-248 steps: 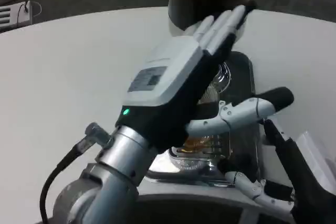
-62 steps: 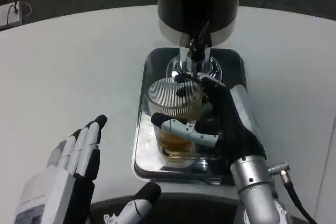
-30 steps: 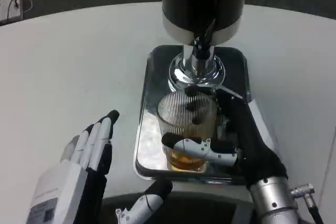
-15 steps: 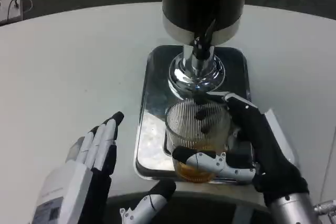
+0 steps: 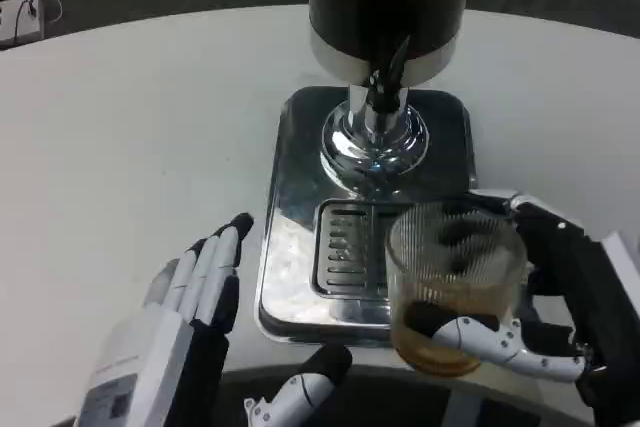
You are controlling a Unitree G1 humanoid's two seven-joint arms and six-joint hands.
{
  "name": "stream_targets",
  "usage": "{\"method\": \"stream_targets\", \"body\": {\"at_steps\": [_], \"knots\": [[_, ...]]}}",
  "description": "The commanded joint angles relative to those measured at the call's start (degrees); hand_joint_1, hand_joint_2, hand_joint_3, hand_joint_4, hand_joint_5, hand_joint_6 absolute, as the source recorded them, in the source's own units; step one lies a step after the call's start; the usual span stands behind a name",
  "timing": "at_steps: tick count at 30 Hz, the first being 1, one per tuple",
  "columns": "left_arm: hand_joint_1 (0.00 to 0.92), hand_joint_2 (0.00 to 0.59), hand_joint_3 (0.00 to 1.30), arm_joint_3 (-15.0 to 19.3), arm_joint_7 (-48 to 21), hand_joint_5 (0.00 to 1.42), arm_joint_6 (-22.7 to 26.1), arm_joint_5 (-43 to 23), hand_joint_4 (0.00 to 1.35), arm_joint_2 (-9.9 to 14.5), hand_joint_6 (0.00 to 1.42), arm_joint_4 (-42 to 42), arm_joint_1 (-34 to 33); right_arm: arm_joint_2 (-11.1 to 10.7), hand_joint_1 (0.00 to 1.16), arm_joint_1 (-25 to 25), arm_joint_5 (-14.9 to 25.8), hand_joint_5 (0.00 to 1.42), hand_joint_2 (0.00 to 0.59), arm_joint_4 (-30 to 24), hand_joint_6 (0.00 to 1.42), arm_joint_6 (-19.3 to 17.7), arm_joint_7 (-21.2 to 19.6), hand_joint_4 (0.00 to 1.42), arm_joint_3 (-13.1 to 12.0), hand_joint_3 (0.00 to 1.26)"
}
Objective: Grasp the cup under the faucet to collect the drink, then remove the cup.
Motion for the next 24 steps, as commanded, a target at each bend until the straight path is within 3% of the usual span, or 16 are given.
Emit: {"method": "stream_targets", "body": {"at_steps": [1,13,24], "knots": [[0.0,0.161,0.0,-1.1,0.2,0.0,-0.7,1.5,0.0,0.3,0.0,0.1,0.3,-0.2,1.13,0.8,2.6,1.26,0.11,-5.4,1.42,0.7,1.0,1.05,-2.1,0.91],[0.0,0.153,0.0,-4.0,-0.3,0.0,-1.4,7.1,0.0,0.8,0.0,-2.6,1.0,-0.2,1.13,3.2,6.4,1.26,0.105,-17.2,1.42,3.4,2.8,1.04,-6.6,0.91],[0.0,0.116,0.0,-7.0,-0.3,0.0,-4.4,13.9,0.0,1.2,0.0,-8.9,5.1,-1.1,1.13,4.2,8.5,1.24,0.105,-23.6,1.42,3.0,4.7,1.04,-9.3,0.91]]}}
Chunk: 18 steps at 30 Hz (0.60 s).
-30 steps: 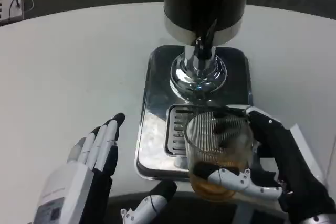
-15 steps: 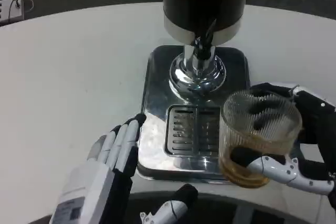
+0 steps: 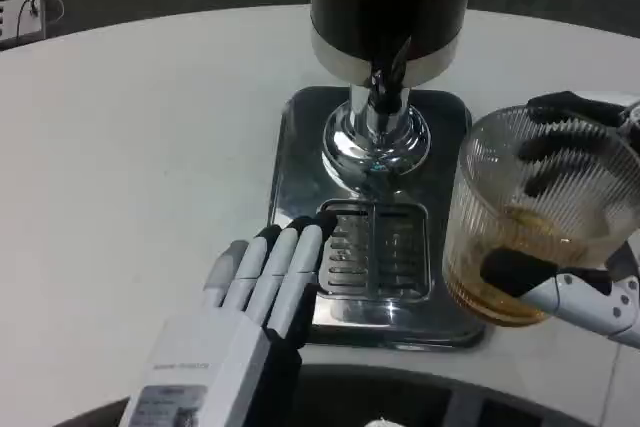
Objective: Grasp the cup under the faucet to collect the drink, then remove the cup.
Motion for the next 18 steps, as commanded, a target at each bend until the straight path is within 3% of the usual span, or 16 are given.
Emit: {"method": "stream_targets", "body": {"at_steps": [1,10,18], "knots": [[0.0,0.115,0.0,-0.7,-0.3,0.0,-1.4,3.2,0.0,0.2,0.0,-2.9,2.2,-0.9,1.13,0.5,2.4,1.24,0.105,-3.7,1.42,-0.8,1.3,1.04,-1.3,0.91],[0.0,0.103,0.0,-0.6,-1.2,0.0,-2.3,5.9,0.0,0.0,0.0,-5.8,5.1,-1.6,1.13,4.3,4.0,1.24,0.105,-6.3,1.42,-2.4,3.6,1.04,-1.3,0.91],[0.0,0.087,0.0,-0.8,-3.9,0.0,-1.7,8.9,0.0,-1.8,0.0,-8.2,5.8,-1.9,1.13,6.0,5.4,1.24,0.105,-7.0,1.42,-3.9,4.9,1.04,-2.1,0.91]]}}
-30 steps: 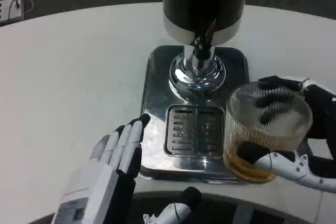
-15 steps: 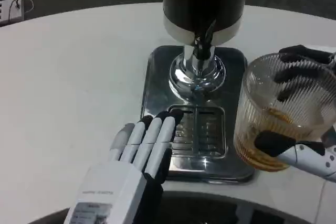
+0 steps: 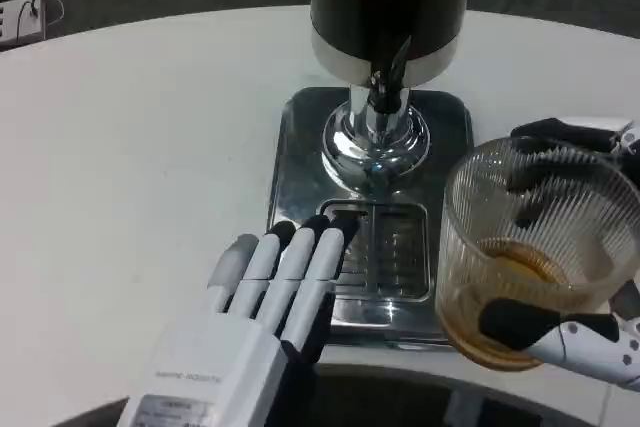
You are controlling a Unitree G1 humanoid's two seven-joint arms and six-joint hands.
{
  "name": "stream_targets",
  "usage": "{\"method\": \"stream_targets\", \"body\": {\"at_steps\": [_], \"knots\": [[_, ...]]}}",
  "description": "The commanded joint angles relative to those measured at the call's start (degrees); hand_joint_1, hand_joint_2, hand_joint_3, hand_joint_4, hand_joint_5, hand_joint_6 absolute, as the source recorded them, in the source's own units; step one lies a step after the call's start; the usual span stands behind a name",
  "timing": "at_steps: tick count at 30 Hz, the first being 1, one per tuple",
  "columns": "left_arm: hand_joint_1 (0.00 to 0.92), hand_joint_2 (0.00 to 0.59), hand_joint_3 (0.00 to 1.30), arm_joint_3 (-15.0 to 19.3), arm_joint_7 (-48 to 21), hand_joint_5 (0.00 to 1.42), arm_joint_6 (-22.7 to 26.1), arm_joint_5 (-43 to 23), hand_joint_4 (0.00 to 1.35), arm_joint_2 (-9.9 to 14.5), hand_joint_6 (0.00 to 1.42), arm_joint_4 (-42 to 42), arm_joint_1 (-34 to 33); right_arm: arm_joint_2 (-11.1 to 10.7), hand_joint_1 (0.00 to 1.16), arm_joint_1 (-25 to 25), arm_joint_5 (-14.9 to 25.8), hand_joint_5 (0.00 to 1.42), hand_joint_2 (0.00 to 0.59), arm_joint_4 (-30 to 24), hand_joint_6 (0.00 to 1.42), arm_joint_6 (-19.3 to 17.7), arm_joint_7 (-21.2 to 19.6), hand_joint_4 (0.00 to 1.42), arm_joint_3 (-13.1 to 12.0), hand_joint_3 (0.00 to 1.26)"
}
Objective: Grasp the cup under the faucet to collect the drink, then remove the cup.
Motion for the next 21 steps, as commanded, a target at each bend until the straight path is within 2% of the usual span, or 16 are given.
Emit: {"method": "stream_targets", "body": {"at_steps": [1,8,21], "knots": [[0.0,0.086,0.0,-0.1,-1.4,0.0,-0.1,2.0,0.0,-1.0,0.0,-1.2,0.6,-0.4,1.13,-0.1,2.0,1.24,0.105,-2.2,1.42,-2.9,0.5,1.04,-0.8,0.91],[0.0,0.081,0.0,0.2,-2.3,0.0,-0.2,3.0,0.0,-1.9,0.0,-1.1,-0.2,-0.8,1.13,-0.9,1.6,1.24,0.105,-2.3,1.42,-3.0,1.0,1.04,-0.5,0.91],[0.0,0.08,0.0,0.3,-3.2,0.0,0.1,3.0,0.0,-3.1,0.0,-0.6,-1.2,-1.5,1.13,-3.0,0.0,1.24,0.105,-1.9,1.42,-1.9,2.9,1.04,3.7,0.91]]}}
